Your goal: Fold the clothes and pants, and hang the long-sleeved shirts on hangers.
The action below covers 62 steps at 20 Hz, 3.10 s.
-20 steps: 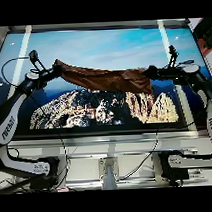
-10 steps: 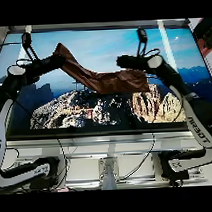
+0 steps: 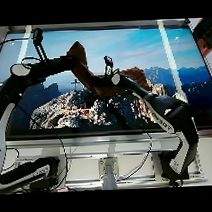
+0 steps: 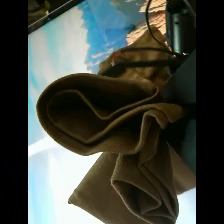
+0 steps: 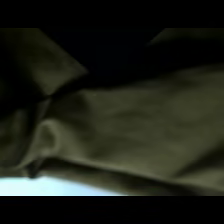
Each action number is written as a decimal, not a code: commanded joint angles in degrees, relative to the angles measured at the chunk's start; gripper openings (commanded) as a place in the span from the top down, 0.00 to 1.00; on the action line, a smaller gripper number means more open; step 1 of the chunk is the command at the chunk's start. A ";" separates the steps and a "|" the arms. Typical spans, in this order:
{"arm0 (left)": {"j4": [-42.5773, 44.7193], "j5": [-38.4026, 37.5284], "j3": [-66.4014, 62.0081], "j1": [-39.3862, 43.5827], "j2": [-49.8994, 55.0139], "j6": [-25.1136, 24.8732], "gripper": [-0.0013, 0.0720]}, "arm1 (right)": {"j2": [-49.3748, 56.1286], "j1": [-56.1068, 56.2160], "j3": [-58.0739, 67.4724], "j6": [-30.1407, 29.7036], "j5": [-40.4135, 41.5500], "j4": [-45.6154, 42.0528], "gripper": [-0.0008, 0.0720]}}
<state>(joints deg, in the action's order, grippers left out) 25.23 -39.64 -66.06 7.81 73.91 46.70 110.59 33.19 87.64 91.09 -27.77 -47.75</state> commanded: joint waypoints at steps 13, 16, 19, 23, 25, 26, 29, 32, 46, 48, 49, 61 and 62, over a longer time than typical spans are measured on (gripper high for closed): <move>-9.27 20.92 -0.33 19.87 8.98 -2.67 0.97 | -15.80 -18.27 0.68 0.33 -24.76 -22.84 0.97; -9.25 36.33 -0.79 27.67 9.03 -2.64 0.97 | -22.05 -24.68 0.63 0.33 -26.99 -26.23 0.97; -7.78 45.44 -4.66 34.60 10.93 -2.60 0.97 | -25.99 -29.57 0.52 0.33 -27.43 -26.49 0.97; -7.08 47.08 -10.99 38.32 18.34 -2.60 0.97 | -27.36 -32.87 0.50 0.33 -30.80 -26.49 0.97; -7.91 47.34 -11.87 38.23 22.21 -0.87 0.97 | -27.30 -32.92 0.44 0.20 -32.68 -27.04 0.97; -7.93 47.06 -11.87 38.23 23.56 2.99 0.97 | -27.30 -32.92 0.39 -0.63 -32.74 -27.28 0.97; -7.72 44.48 -11.87 38.47 25.66 7.32 0.80 | -26.97 -32.92 0.39 -0.79 -31.12 -29.81 0.97; -7.74 44.50 -11.87 38.64 25.79 7.34 0.16 | -26.05 -32.92 0.39 -0.79 -28.94 -33.14 0.97; -7.69 44.52 -11.82 32.13 19.23 -1.31 0.16 | -12.59 -53.27 0.39 -26.40 -49.24 0.90 0.97; -7.69 44.52 -11.80 31.95 19.26 -1.33 0.16 | -10.62 -55.04 0.39 -27.10 -49.29 5.51 0.26; -7.69 44.52 -11.80 31.95 19.26 -1.31 0.16 | -10.12 -55.04 0.42 -26.64 -49.13 5.46 0.18; -7.69 44.52 -11.58 31.95 20.70 -1.31 0.16 | -6.23 -40.35 0.59 -24.13 -38.75 -8.44 0.05; -7.69 44.52 -11.58 31.95 20.70 -1.31 0.16 | -6.23 -40.22 0.57 -22.18 -37.20 -10.12 0.05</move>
<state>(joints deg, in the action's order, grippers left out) 17.52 4.86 -77.69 39.83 94.50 45.41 104.01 -9.37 88.18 65.52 -69.17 -51.29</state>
